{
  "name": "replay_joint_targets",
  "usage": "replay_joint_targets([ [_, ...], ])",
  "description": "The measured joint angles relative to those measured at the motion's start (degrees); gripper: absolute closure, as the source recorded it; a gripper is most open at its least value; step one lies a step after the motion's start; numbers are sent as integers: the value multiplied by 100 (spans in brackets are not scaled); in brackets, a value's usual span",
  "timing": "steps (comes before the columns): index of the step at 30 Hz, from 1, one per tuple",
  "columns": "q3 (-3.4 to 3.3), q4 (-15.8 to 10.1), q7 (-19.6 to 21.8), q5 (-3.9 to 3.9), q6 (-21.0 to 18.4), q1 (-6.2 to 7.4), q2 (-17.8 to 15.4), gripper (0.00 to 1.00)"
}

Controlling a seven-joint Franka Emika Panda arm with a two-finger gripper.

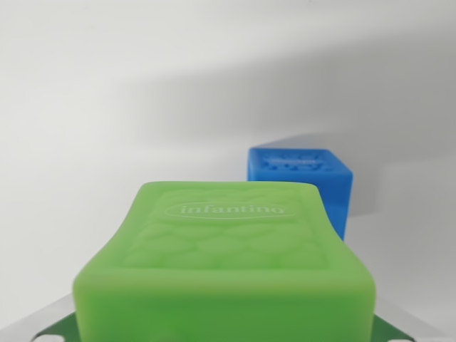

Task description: Stack cube

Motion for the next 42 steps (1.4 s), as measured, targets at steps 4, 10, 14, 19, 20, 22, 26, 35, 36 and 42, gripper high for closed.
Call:
replay_joint_targets([
  [4, -22, -64, -60, 6, 4, -57, -60, 100],
  [10, -56, -128, -151, 11, 10, -134, -116, 100],
  [14, -75, -184, -213, 15, 14, -184, -169, 100],
  [19, -104, -243, -288, 18, 17, -254, -224, 100],
  [20, -110, -251, -306, 19, 17, -269, -232, 100],
  [22, -124, -270, -339, 21, 18, -295, -250, 100],
  [26, -130, -302, -361, 30, 126, -319, -203, 100],
  [35, -122, -309, -386, 64, 525, -318, 224, 100],
  [36, -121, -309, -391, 70, 564, -318, 259, 100],
  [42, -115, -305, -412, 97, 759, -318, 458, 100],
])
